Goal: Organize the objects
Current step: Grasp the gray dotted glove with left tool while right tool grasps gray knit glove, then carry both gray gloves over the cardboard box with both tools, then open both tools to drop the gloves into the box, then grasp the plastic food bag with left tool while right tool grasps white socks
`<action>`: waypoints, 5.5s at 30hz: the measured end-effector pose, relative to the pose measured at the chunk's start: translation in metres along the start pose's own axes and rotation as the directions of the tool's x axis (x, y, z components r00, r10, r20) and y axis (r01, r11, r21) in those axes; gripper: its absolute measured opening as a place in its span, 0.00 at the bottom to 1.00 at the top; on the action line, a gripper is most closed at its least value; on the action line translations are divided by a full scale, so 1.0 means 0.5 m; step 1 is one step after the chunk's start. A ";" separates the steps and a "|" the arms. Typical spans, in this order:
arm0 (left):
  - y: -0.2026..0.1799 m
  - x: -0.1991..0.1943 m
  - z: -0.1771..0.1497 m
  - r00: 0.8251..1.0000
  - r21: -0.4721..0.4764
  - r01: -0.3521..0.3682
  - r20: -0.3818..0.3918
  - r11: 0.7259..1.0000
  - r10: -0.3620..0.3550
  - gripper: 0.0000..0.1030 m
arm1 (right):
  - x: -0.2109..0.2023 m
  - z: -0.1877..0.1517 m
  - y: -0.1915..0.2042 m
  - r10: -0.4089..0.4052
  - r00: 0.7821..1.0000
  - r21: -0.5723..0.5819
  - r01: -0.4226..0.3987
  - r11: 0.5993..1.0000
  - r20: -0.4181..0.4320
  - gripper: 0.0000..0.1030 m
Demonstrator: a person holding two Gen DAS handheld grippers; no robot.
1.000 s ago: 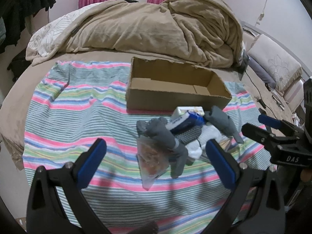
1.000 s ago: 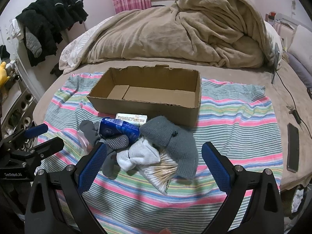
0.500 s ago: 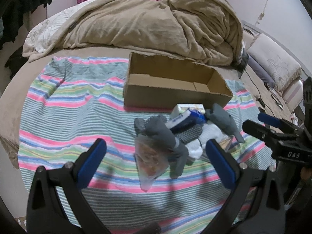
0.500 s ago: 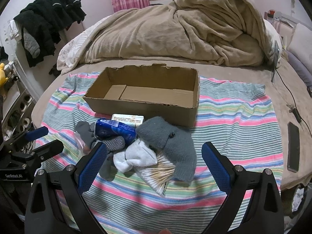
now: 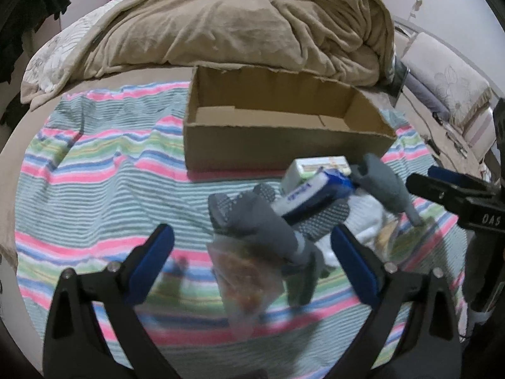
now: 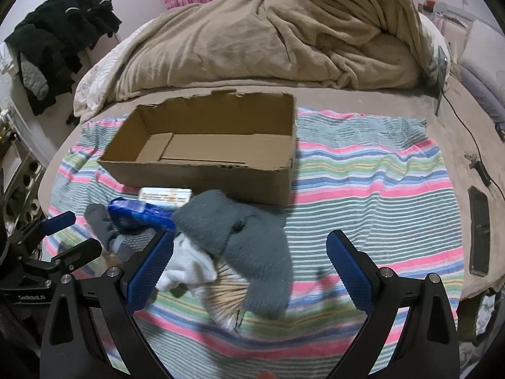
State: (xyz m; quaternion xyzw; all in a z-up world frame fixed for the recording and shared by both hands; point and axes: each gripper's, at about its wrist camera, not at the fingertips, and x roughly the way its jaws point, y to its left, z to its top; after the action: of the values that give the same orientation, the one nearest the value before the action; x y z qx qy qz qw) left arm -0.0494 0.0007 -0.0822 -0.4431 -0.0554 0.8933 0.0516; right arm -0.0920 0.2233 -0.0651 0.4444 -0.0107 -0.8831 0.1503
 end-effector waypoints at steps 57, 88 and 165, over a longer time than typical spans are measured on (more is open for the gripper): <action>-0.050 -0.182 0.097 0.950 0.090 0.212 0.214 0.973 -0.226 0.22 | -0.136 0.050 -0.028 0.181 0.972 -0.091 -0.169 0.981 0.150 0.48; 0.045 -0.012 0.248 0.969 0.049 0.097 0.223 0.994 -0.106 0.22 | 0.048 0.193 0.020 0.276 0.958 -0.160 -0.261 0.952 0.080 0.49; 0.053 -0.007 -0.044 0.999 -0.021 0.019 -0.039 1.000 -0.020 0.76 | 0.044 -0.023 0.040 0.200 0.977 -0.122 -0.208 0.971 -0.068 0.76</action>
State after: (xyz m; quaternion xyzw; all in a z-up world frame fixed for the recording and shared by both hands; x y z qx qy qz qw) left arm -0.0311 -0.0247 -0.0965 -0.4603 -0.0682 0.8833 0.0569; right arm -0.0901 0.1993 -0.0859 0.4543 0.0048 -0.8493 0.2688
